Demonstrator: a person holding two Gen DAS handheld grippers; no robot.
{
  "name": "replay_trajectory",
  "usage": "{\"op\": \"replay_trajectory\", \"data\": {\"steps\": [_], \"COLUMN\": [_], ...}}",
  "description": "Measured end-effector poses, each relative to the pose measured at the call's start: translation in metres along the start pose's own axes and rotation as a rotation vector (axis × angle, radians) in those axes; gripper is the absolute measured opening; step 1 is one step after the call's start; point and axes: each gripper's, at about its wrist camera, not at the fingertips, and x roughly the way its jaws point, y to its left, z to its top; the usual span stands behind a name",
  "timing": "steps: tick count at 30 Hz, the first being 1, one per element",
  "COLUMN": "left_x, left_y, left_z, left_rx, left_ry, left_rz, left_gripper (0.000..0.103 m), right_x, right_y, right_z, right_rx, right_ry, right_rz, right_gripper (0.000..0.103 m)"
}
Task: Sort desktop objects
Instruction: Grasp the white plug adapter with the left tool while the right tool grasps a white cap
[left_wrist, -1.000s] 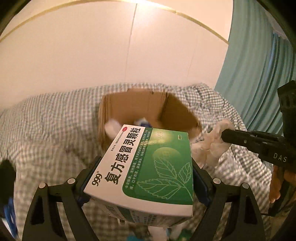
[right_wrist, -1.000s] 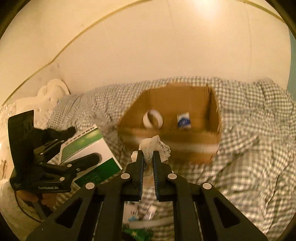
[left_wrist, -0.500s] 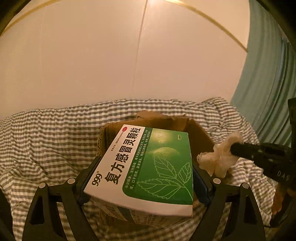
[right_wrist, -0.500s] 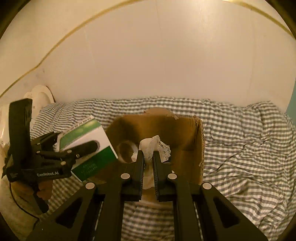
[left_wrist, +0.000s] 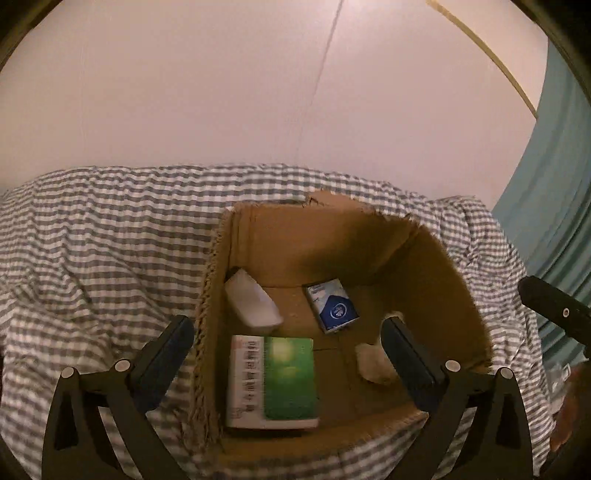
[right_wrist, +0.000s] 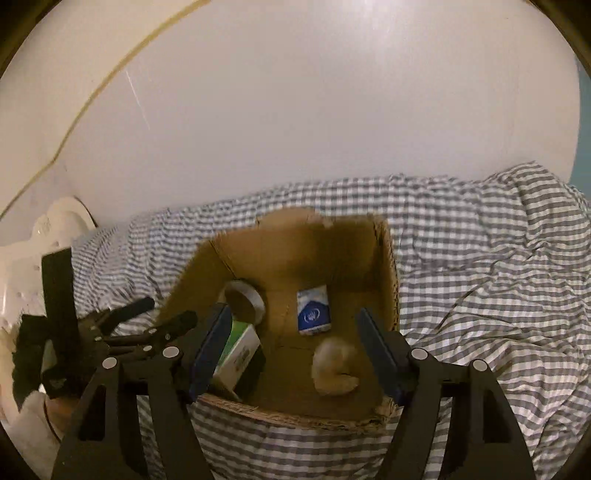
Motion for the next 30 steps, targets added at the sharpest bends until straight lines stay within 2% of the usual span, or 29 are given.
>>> {"op": "replay_trajectory", "data": {"steps": [6, 10, 12, 14, 18, 20, 24, 30], "left_x": [-0.055, -0.083, -0.085, -0.08, -0.073, -0.063, -0.05, -0.039], "left_y": [-0.002, 0.005, 0.013, 0.022, 0.033, 0.037, 0.027, 0.006], "left_z": [-0.018, -0.062, -0.093, -0.125, -0.179, -0.205, -0.226, -0.236], "left_rx": [0.005, -0.001, -0.016, -0.03, -0.023, -0.02, -0.011, 0.064], "left_ry": [-0.022, -0.001, 0.049, 0.107, 0.148, 0.199, 0.234, 0.23], "left_rz": [0.032, 0.066, 0.065, 0.071, 0.126, 0.137, 0.184, 0.146], "left_gripper": [0.103, 0.103, 0.103, 0.103, 0.103, 0.103, 0.103, 0.103], "right_x": [-0.05, -0.07, -0.079, -0.082, -0.07, -0.065, -0.045, -0.014], "right_y": [0.005, 0.013, 0.016, 0.019, 0.022, 0.024, 0.033, 0.038], "right_z": [-0.014, -0.042, -0.066, -0.093, -0.158, -0.182, -0.218, -0.245], "right_rx": [0.009, 0.051, 0.07, 0.083, 0.117, 0.126, 0.127, 0.128], "right_ry": [-0.031, 0.001, 0.025, 0.066, 0.198, 0.253, 0.371, 0.468], "right_rz": [-0.034, -0.043, -0.023, -0.023, -0.055, -0.077, -0.09, -0.148], "right_gripper": [0.071, 0.071, 0.071, 0.071, 0.071, 0.071, 0.071, 0.071]}}
